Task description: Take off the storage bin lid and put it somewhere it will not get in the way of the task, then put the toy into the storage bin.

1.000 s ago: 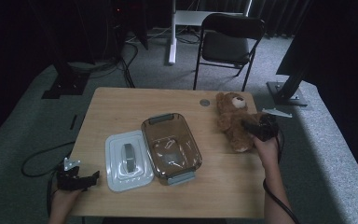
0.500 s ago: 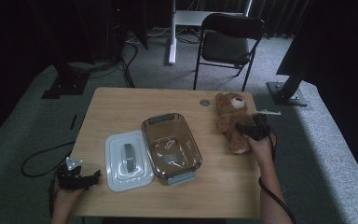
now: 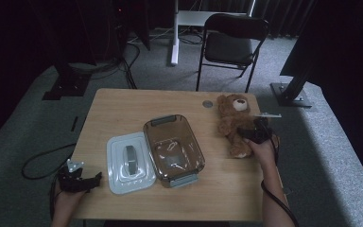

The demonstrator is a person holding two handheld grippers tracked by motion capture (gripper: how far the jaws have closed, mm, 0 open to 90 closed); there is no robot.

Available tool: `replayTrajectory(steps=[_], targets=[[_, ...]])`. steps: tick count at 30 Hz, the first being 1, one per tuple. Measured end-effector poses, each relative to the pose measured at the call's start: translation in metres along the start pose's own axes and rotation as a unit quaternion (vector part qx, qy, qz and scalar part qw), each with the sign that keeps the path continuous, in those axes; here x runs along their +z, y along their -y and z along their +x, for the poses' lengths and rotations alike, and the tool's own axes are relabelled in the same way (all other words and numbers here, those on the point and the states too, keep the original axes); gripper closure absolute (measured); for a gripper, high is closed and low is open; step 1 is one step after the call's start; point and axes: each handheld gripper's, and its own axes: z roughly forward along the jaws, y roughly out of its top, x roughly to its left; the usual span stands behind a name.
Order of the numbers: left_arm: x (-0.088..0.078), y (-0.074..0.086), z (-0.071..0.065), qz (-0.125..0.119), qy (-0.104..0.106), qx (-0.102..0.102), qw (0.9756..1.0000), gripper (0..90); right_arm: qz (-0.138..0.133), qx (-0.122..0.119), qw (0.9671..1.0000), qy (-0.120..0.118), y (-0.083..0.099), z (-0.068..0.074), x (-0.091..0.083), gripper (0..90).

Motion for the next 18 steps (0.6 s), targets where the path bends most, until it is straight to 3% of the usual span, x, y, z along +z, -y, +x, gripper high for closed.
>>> replayTrajectory(steps=[5, 9, 14, 18], targets=[[0.0, 0.0, 0.0, 0.0, 0.0, 0.0, 1.0, 2.9, 0.005, -0.015, 0.9999, 0.007, 0.001, 0.006, 0.005, 10.8], [0.0, 0.0, 0.0, 0.0, 0.0, 0.0, 1.0, 2.9, -0.001, -0.011, 0.9999, -0.001, 0.004, 0.005, 0.007, 11.7], [0.0, 0.0, 0.0, -0.001, 0.0, 0.0, 1.0, 2.9, -0.004, -0.019, 0.9998, 0.001, 0.007, 0.007, 0.006, 29.5], [0.0, 0.0, 0.0, 0.0, 0.0, 0.0, 1.0, 2.9, 0.009, -0.031, 0.9995, 0.007, 0.004, 0.013, 0.005, 44.6]])
